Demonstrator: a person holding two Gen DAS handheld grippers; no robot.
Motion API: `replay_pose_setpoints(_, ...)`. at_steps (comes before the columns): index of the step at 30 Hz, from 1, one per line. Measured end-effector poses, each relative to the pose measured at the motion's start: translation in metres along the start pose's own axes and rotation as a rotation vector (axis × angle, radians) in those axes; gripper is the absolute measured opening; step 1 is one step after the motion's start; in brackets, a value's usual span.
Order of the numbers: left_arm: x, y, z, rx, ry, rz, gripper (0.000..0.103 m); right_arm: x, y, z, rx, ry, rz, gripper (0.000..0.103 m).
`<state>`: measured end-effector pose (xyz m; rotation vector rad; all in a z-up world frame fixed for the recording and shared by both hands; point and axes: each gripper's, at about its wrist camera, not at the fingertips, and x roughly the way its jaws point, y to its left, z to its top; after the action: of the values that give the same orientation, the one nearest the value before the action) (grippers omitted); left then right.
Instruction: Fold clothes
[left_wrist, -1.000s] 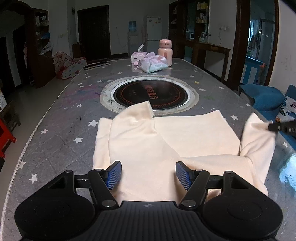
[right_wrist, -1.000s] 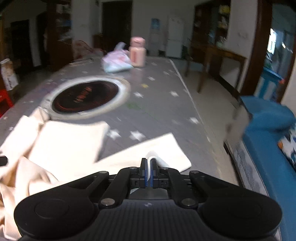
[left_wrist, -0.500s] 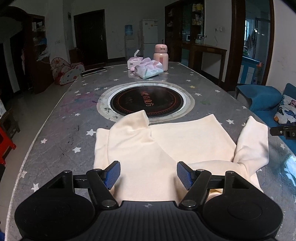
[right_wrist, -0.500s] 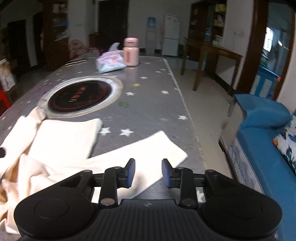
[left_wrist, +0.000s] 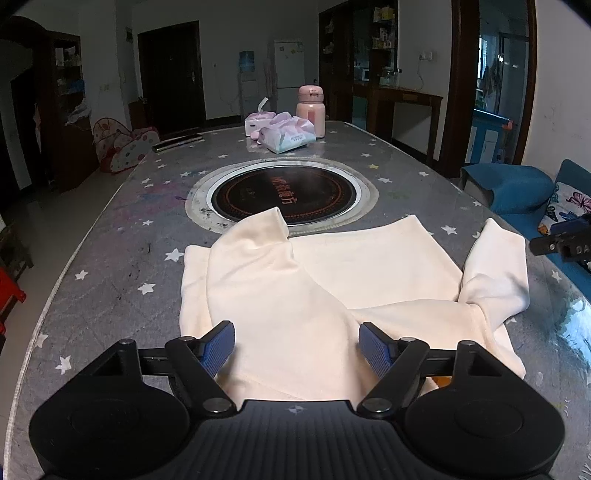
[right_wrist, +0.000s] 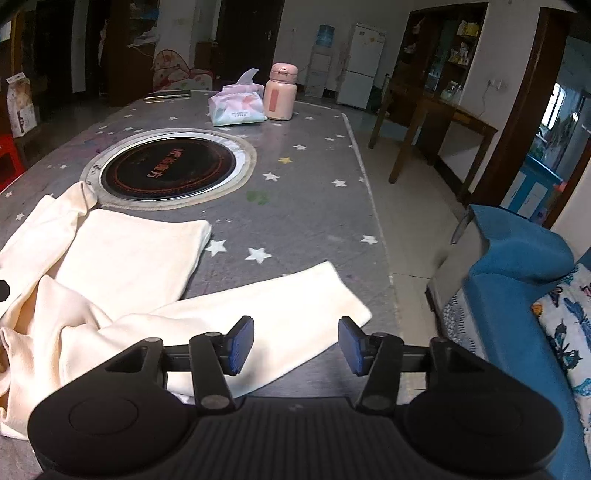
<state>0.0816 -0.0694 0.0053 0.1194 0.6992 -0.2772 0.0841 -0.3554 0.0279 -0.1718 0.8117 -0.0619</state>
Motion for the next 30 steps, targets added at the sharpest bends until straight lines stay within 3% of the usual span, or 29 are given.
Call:
replay_pose_setpoints(9, 0.002, -0.001, 0.007, 0.002, -0.006, -0.001, 0.069, 0.006, 0.005, 0.0, -0.007, -0.003, 0.034, 0.055)
replay_pose_setpoints(18, 0.002, 0.002, 0.008, 0.001, 0.001, 0.017, 0.069, 0.006, 0.023, 0.017, -0.155, 0.027, -0.011, 0.062)
replay_pose_setpoints(30, 0.0, 0.0, 0.013, -0.007, -0.021, 0.022, 0.069, 0.001, 0.025, 0.008, -0.085, -0.014, 0.074, 0.065)
